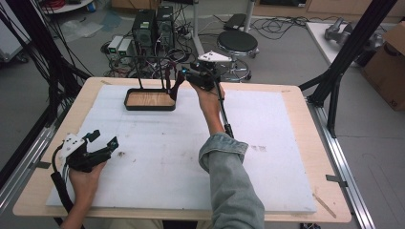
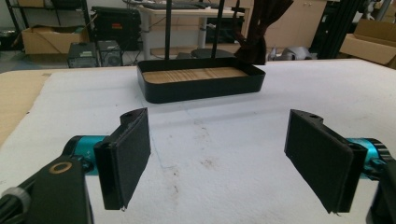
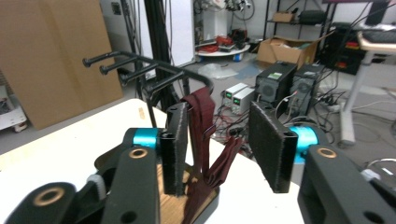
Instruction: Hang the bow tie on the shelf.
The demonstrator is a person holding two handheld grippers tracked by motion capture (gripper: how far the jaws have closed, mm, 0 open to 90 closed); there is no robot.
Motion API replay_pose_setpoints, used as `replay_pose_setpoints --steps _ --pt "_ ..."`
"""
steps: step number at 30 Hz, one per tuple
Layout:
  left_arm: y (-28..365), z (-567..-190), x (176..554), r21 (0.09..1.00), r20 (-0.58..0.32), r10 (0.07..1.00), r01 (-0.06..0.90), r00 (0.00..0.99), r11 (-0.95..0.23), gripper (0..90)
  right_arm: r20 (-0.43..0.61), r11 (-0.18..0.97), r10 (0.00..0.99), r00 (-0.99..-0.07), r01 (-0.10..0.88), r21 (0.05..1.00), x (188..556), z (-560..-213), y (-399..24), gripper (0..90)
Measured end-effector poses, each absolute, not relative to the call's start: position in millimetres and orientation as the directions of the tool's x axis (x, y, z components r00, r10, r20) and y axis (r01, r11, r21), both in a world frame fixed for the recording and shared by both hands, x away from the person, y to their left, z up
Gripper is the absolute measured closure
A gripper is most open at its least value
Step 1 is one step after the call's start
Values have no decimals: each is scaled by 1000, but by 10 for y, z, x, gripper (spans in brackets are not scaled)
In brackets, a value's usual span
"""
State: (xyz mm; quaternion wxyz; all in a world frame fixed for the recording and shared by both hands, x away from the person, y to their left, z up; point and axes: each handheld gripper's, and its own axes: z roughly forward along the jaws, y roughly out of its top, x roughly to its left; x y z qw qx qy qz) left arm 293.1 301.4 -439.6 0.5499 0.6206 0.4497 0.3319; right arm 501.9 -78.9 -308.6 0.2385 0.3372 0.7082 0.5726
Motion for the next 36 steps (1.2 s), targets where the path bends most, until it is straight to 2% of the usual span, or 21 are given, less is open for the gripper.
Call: replay_pose_setpoints --steps 11,21,26,28,34,36 --pt "2998 -4398 2948 981 -79 924 192 375 6 228 41 83 768 -639 163 983 4843 -2840 -1149 496" --pt "2995 -4398 2947 980 -73 923 198 377 -3 228 40 61 791 -611 144 988 4655 -2688 -1443 307" --pt "2994 -4397 2938 980 -74 924 198 375 -2 228 34 42 804 -594 113 993 4522 -2678 -1604 241" --pt "2992 -4396 2933 980 -72 925 197 374 -3 228 49 34 810 -585 130 991 4473 -2672 -1661 193" --pt "2996 -4395 2928 980 -70 925 197 373 -5 227 31 22 826 -563 87 996 4267 -2650 -1837 161" --pt "2995 -4395 2929 980 -69 925 199 373 -8 228 21 29 833 -553 82 996 4205 -2641 -1901 120"
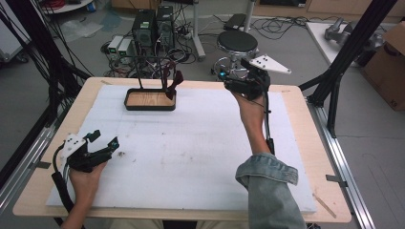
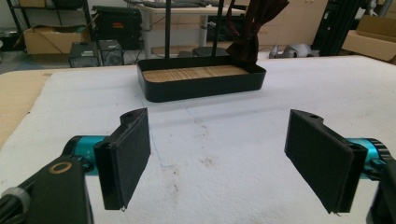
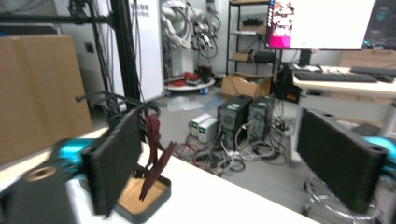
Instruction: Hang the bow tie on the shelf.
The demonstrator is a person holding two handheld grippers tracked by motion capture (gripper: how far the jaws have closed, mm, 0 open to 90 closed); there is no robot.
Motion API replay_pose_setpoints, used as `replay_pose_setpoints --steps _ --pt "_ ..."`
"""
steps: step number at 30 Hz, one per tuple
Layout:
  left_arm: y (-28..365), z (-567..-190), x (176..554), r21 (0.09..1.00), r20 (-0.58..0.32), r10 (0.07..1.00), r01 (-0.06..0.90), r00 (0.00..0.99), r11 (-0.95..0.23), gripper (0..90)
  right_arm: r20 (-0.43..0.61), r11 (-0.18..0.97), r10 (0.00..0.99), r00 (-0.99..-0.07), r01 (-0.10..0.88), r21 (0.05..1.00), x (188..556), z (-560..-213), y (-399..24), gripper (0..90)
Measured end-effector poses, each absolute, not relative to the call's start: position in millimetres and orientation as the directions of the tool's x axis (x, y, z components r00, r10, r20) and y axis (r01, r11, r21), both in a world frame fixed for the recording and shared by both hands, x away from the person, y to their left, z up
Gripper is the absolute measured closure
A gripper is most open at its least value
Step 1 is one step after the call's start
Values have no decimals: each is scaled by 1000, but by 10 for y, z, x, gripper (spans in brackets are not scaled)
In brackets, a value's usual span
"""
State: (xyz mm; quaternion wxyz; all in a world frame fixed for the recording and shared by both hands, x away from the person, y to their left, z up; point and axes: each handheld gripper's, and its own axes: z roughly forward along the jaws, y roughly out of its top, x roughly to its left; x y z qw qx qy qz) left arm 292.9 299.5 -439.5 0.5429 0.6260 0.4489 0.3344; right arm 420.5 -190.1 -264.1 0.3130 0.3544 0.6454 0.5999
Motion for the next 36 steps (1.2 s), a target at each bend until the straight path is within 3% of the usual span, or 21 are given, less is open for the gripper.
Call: replay_pose_setpoints --steps 7,16,36 --pt "2989 -4399 2932 980 -73 925 200 374 -3 227 -64 79 852 -519 7 997 3945 -2694 -2087 119" --pt "2990 -4400 2934 979 -72 925 202 373 -5 227 -90 82 847 -524 -38 996 3551 -2975 -2276 117" --pt "2994 -4401 2932 978 -68 928 207 366 -10 227 -14 7 877 -480 -15 1000 2829 -3926 -2774 110"
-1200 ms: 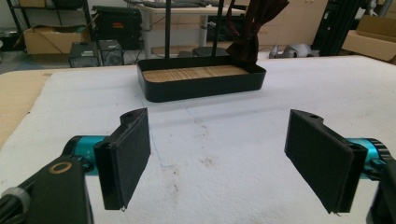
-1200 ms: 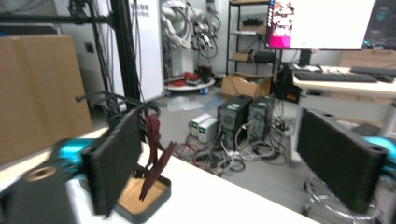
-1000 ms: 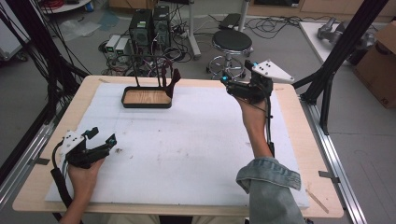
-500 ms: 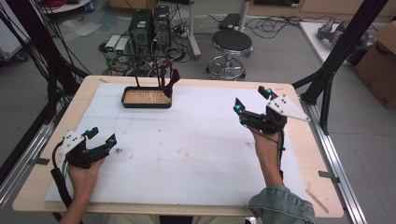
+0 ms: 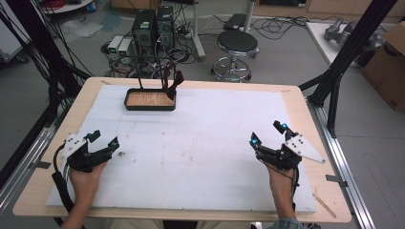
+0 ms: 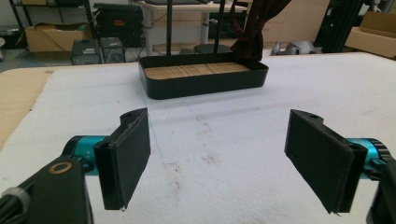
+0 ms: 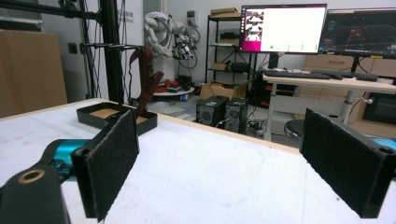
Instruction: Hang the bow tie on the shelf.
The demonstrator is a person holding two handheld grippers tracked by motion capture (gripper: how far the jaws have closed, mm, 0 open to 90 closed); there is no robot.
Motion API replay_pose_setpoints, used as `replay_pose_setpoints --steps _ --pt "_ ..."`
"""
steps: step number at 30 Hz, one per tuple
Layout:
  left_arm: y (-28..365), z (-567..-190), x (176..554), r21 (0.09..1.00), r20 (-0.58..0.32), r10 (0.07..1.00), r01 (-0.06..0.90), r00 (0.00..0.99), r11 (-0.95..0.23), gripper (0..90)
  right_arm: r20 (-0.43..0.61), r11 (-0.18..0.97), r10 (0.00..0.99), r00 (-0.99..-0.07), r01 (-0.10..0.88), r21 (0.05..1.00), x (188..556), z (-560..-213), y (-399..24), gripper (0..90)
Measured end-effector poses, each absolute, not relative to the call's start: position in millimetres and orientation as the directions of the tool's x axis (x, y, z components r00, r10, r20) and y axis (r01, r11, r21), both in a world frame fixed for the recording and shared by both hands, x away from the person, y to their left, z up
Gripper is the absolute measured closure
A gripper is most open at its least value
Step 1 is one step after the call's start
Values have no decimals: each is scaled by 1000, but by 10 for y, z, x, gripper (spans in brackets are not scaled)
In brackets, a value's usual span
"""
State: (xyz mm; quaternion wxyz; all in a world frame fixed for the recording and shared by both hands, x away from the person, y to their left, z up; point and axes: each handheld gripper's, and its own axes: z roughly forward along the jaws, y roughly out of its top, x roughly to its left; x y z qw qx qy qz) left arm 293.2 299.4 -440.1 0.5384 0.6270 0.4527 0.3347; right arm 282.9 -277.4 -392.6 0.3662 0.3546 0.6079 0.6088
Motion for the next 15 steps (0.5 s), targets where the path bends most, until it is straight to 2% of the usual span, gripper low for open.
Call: replay_pose_setpoints --steps 10,15 --pt "2995 -4401 2929 978 -66 929 207 365 -12 227 -35 58 891 -452 37 998 2670 -4337 -2856 111" --pt "2994 -4405 2931 977 -62 930 212 362 -17 224 -24 53 893 -449 51 997 2617 -4418 -2856 111"
